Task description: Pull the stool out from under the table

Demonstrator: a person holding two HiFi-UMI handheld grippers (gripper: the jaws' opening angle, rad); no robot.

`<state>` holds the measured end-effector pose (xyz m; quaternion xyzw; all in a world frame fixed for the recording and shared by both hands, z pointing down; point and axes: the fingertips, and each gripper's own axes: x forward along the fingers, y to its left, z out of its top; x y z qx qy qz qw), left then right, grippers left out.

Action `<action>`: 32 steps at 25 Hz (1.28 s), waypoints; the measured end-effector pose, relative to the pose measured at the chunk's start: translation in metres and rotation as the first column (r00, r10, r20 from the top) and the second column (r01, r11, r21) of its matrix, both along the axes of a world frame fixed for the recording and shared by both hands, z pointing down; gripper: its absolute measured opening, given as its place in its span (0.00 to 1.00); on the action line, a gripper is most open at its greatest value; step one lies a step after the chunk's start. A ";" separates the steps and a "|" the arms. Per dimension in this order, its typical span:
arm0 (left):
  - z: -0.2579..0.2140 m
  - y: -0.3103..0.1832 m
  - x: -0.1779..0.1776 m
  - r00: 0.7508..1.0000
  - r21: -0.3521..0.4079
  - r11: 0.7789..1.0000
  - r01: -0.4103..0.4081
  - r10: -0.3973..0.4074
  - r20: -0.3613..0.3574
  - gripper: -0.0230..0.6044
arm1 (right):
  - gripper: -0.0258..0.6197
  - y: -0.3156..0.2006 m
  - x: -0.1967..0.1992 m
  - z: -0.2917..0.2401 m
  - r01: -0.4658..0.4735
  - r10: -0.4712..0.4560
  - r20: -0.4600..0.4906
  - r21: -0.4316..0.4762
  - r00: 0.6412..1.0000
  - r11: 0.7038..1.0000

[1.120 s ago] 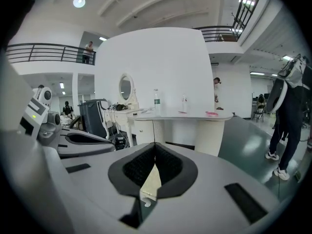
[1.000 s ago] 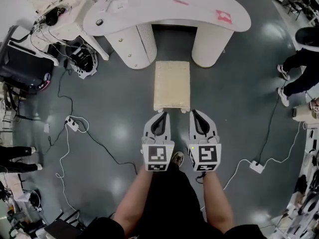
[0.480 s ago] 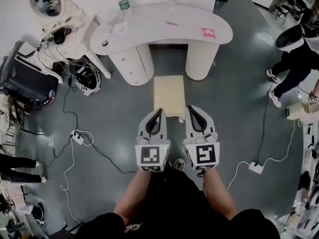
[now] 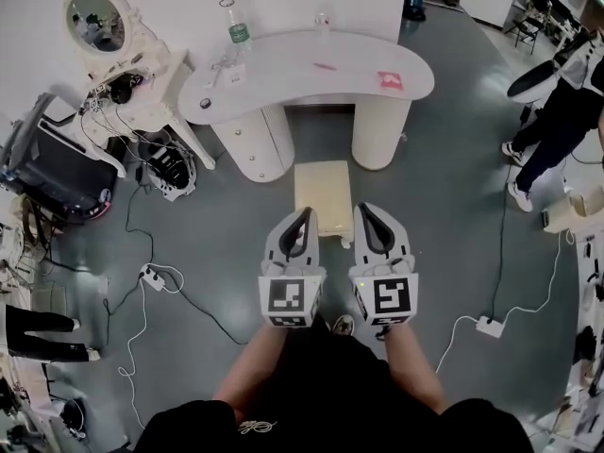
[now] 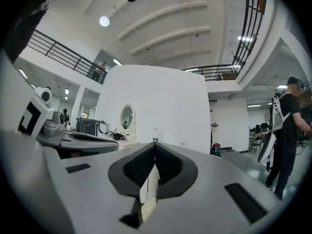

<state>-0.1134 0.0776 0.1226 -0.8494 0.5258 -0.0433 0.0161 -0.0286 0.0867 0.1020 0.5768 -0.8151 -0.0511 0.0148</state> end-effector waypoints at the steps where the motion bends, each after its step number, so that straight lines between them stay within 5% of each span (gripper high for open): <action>1: -0.001 0.000 0.001 1.000 0.002 1.000 -0.004 0.004 0.006 0.05 | 0.05 -0.001 0.003 0.001 -0.012 0.012 0.009 -0.012 1.000 1.000; 32: -0.007 -0.007 0.022 1.000 -0.002 1.000 -0.028 0.028 -0.012 0.05 | 0.05 -0.006 0.015 -0.006 -0.014 0.013 0.010 0.009 1.000 1.000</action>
